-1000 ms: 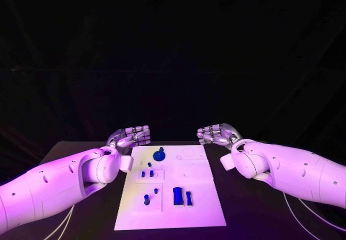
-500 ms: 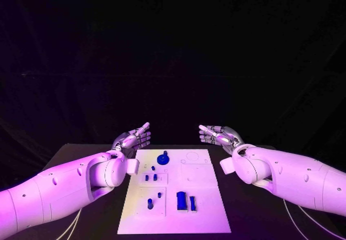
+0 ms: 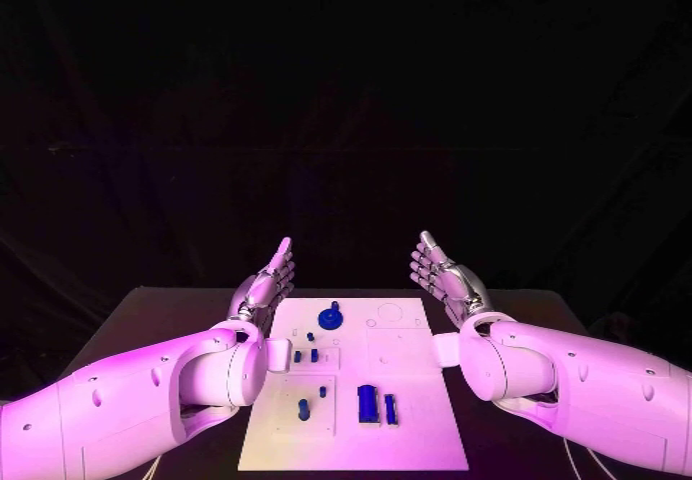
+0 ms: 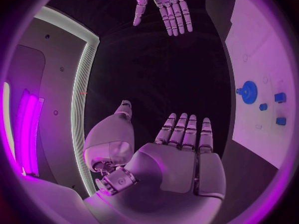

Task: Assemble the parts on the task board

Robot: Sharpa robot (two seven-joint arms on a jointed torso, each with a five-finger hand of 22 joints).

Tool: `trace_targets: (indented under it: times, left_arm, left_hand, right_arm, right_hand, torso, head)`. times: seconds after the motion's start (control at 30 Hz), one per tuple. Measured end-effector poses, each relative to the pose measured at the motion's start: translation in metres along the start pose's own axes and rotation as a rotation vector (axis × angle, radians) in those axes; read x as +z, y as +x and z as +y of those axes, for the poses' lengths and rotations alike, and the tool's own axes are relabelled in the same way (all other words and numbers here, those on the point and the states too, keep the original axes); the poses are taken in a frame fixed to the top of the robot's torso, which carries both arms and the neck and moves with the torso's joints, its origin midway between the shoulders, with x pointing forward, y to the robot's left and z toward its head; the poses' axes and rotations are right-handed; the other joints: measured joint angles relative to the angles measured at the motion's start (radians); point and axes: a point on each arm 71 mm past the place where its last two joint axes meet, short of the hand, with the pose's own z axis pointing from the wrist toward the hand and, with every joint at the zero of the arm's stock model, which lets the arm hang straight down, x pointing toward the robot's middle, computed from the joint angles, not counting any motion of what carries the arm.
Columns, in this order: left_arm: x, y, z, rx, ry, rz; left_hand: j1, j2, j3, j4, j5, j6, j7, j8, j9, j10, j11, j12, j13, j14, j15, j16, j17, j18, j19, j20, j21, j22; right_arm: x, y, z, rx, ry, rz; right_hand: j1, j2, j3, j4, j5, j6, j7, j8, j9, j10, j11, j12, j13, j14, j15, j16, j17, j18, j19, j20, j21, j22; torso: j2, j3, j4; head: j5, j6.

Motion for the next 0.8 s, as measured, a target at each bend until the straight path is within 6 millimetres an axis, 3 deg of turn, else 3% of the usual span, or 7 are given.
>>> trace_targets:
  times: [0.1,0.17,0.23,0.33,0.57,0.8]
  left_arm:
    - [-0.0025,0.0003,-0.0024,0.021,0.023,-0.025]
    - [-0.0030,-0.0001,-0.0032,0.031,0.034,-0.037]
    - [-0.0032,-0.0007,-0.0039,0.040,0.043,-0.047]
    - [-0.0033,-0.0014,-0.0047,0.049,0.053,-0.057]
    - [-0.0034,-0.0022,-0.0056,0.060,0.066,-0.070]
    - [-0.0035,-0.0025,-0.0060,0.064,0.071,-0.074]
  left_hand:
    - [-0.064,0.001,-0.004,-0.012,-0.007,-0.039,-0.002,0.000,-0.001,-0.040,-0.013,0.000,0.000,-0.034,-0.012,0.000,0.000,0.000,-0.025,-0.015,0.000,0.000]
    - [-0.104,0.001,-0.004,-0.017,-0.010,-0.063,-0.003,0.000,-0.001,-0.064,-0.019,0.000,-0.001,-0.055,-0.016,0.000,0.000,-0.011,-0.044,-0.033,0.000,0.000]
    - [-0.138,0.002,-0.004,-0.020,-0.012,-0.083,-0.004,0.000,-0.001,-0.084,-0.022,0.000,-0.001,-0.073,-0.019,0.000,-0.001,-0.011,-0.060,-0.049,0.000,0.000]
    - [-0.191,0.002,-0.005,-0.024,-0.014,-0.115,-0.004,0.000,-0.001,-0.118,-0.027,0.000,-0.001,-0.100,-0.023,0.000,-0.001,-0.012,-0.080,-0.073,0.000,-0.001]
    - [-0.279,0.002,-0.005,-0.030,-0.018,-0.169,-0.005,0.000,-0.001,-0.172,-0.030,0.000,-0.001,-0.148,-0.026,0.000,-0.001,-0.015,-0.109,-0.101,-0.004,-0.001]
    - [-0.349,0.002,-0.005,-0.030,-0.018,-0.211,-0.005,0.000,-0.001,-0.214,-0.031,0.000,0.000,-0.180,-0.025,0.000,-0.001,-0.015,-0.168,-0.103,-0.004,-0.001]
  right_arm:
    - [-0.0033,-0.0003,0.0017,0.005,-0.006,-0.038]
    - [-0.0041,-0.0010,0.0020,0.004,-0.008,-0.056]
    - [-0.0043,-0.0021,0.0020,0.003,-0.010,-0.072]
    - [-0.0044,-0.0033,0.0022,0.002,-0.012,-0.088]
    - [-0.0046,-0.0046,0.0024,0.001,-0.014,-0.107]
    - [-0.0047,-0.0051,0.0024,0.000,-0.015,-0.115]
  right_hand:
    - [-0.060,0.000,0.000,0.000,-0.030,-0.040,-0.014,0.000,-0.004,-0.044,-0.009,-0.004,-0.001,-0.045,-0.006,-0.001,-0.001,-0.038,-0.034,-0.020,0.000,-0.020]
    - [-0.097,0.000,0.000,0.000,-0.049,-0.064,-0.020,0.000,-0.006,-0.070,-0.014,-0.004,-0.001,-0.071,-0.008,-0.004,-0.001,-0.040,-0.054,-0.041,0.000,-0.032]
    - [-0.129,0.000,0.000,0.000,-0.063,-0.086,-0.024,0.000,-0.006,-0.094,-0.017,-0.004,-0.002,-0.095,-0.009,-0.004,-0.001,-0.060,-0.072,-0.059,0.000,-0.043]
    - [-0.178,0.000,-0.002,-0.003,-0.077,-0.119,-0.029,0.000,-0.008,-0.130,-0.020,-0.004,-0.002,-0.131,-0.012,-0.004,-0.002,-0.063,-0.096,-0.080,0.000,-0.060]
    - [-0.261,0.000,-0.002,-0.003,-0.089,-0.174,-0.033,0.000,-0.009,-0.191,-0.023,-0.004,-0.001,-0.193,-0.014,-0.004,-0.001,-0.078,-0.143,-0.096,0.000,-0.108]
    - [-0.324,0.001,-0.002,-0.003,-0.092,-0.215,-0.034,-0.004,-0.009,-0.237,-0.024,-0.004,-0.001,-0.241,-0.014,-0.004,-0.001,-0.078,-0.177,-0.100,0.000,-0.153]
  torso:
    - [0.000,0.0000,0.0001]
    - [0.000,0.0000,0.0002]
    - [0.001,0.0002,0.0002]
    - [0.001,0.0003,0.0002]
    - [0.001,0.0003,0.0002]
    - [0.001,0.0003,0.0002]
  head:
    - [0.000,0.000]
    - [0.000,0.000]
    - [0.000,0.000]
    - [0.000,0.000]
    - [0.000,0.000]
    - [0.000,0.000]
